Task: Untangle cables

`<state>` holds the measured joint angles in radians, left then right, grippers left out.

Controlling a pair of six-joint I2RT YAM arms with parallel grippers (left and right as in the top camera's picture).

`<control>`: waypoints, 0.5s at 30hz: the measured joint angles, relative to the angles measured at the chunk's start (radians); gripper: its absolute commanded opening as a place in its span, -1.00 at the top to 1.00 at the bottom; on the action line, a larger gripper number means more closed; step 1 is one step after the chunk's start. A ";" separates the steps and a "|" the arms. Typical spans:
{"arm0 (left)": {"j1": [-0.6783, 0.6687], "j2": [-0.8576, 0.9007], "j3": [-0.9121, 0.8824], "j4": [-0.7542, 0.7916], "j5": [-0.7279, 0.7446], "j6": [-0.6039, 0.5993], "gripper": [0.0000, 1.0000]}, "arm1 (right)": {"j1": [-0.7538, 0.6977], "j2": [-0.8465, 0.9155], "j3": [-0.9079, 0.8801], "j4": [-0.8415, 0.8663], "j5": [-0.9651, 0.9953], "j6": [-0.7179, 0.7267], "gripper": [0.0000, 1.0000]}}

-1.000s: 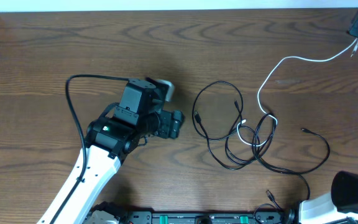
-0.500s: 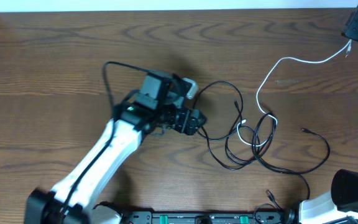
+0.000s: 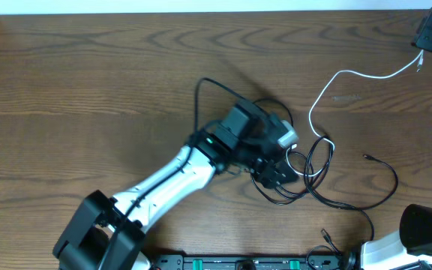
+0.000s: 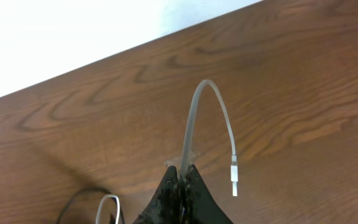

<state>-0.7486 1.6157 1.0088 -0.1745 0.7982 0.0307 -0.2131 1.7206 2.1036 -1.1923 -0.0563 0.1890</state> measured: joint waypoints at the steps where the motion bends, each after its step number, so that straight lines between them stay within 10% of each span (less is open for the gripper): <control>1: -0.029 0.000 0.000 0.011 -0.024 0.000 -0.64 | 0.000 0.000 0.000 -0.004 0.000 0.000 0.97; 15: -0.161 0.145 0.000 0.233 -0.402 -0.076 -0.64 | 0.000 0.000 0.000 -0.024 -0.024 -0.015 0.97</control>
<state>-0.9096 1.7607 1.0088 0.0589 0.3962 -0.0448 -0.2131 1.7203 2.1036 -1.2167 -0.0799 0.1738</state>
